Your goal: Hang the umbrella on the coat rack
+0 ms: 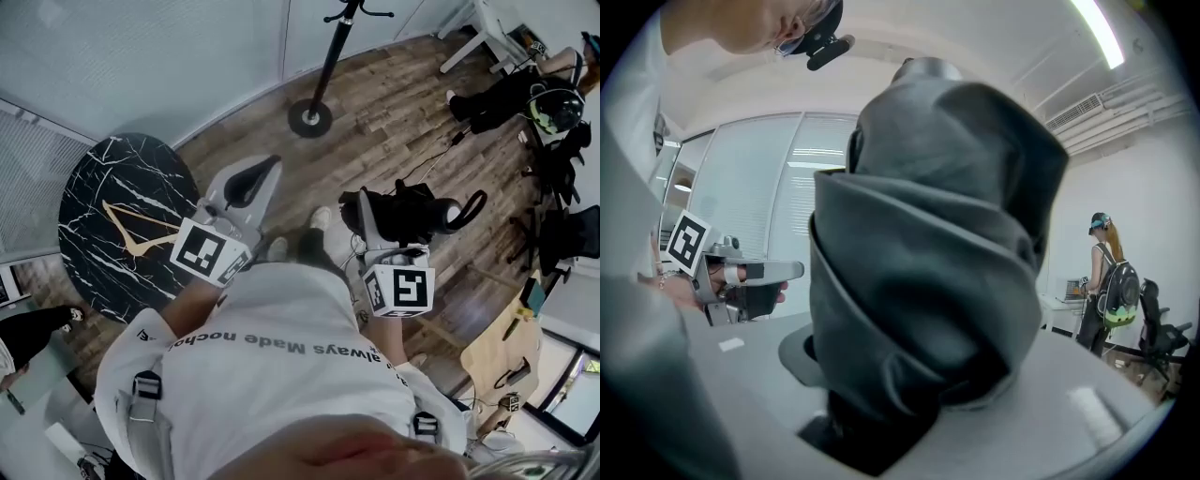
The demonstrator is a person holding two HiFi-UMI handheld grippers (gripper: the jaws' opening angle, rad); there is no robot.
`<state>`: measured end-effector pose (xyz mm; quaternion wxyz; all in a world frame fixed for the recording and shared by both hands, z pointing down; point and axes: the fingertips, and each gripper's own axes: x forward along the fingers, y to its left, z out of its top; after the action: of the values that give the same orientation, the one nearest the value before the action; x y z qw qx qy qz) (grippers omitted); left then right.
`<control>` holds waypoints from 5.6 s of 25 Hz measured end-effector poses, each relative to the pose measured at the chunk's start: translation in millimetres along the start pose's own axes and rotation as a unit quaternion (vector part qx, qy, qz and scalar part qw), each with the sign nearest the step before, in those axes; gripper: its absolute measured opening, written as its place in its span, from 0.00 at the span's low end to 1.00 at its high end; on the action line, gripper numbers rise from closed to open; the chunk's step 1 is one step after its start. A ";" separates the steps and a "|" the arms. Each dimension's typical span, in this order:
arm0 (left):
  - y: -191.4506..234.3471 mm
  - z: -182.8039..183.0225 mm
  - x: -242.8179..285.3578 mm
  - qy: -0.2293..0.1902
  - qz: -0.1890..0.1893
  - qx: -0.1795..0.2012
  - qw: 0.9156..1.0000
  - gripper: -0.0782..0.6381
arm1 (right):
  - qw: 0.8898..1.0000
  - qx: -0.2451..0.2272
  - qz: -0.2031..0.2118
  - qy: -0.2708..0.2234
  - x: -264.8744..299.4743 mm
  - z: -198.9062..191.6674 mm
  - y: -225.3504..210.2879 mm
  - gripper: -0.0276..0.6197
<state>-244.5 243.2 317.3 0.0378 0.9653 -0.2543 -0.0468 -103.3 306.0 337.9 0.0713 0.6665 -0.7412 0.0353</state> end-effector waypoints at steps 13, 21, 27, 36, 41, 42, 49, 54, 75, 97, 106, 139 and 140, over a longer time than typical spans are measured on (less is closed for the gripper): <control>12.1 -1.9 145.2 -0.004 -0.001 0.012 1.000 0.11 | 1.000 0.010 0.003 -0.002 69.1 -2.0 -125.1 0.43; 3.2 -1.9 253.7 -0.005 0.010 0.016 1.000 0.11 | 1.000 0.009 0.013 -0.005 105.4 7.5 -230.8 0.43; 6.1 -12.5 300.6 0.000 0.039 0.012 0.999 0.11 | 0.999 0.004 0.033 0.001 127.6 1.8 -282.0 0.43; 31.5 -22.5 329.6 0.009 0.059 0.010 0.998 0.11 | 0.998 0.011 0.056 0.012 172.2 -3.8 -298.5 0.43; 58.3 -18.6 342.2 0.001 0.069 0.012 0.998 0.11 | 0.998 0.004 0.061 0.011 203.2 1.8 -303.0 0.43; 65.7 -17.0 345.6 -0.001 0.072 0.012 0.997 0.11 | 0.998 0.002 0.062 0.010 211.0 4.0 -304.3 0.43; 138.7 -7.1 373.5 -0.017 0.084 0.008 0.996 0.11 | 0.997 -0.014 0.069 0.012 294.4 22.0 -306.1 0.43; 196.0 0.4 392.4 -0.023 0.085 0.007 0.996 0.11 | 0.998 -0.024 0.057 0.018 355.8 37.3 -308.0 0.42; 304.7 13.4 435.8 -0.028 0.085 0.012 0.996 0.11 | 0.993 -0.060 0.025 0.103 504.9 27.7 -324.6 0.42; 309.3 8.6 436.0 -0.025 0.097 0.006 0.995 0.11 | 0.981 -0.095 0.026 0.166 549.5 -9.6 -324.6 0.42; 306.0 7.4 428.6 -0.022 0.106 0.005 0.994 0.11 | 0.978 -0.090 0.050 0.180 580.5 -23.8 -315.5 0.43; 274.9 0.7 419.7 -0.016 0.123 0.006 0.992 0.11 | 0.991 0.006 0.109 0.079 544.9 -20.8 -313.4 0.52; 273.3 1.4 421.3 -0.017 0.121 0.005 0.992 0.11 | 0.992 0.000 0.108 0.072 536.7 -13.3 -314.8 0.51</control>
<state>-12.8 -202.3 312.3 0.0341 0.9265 -0.3704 -0.0568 155.8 -253.9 419.5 0.1201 0.5780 -0.8021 0.0905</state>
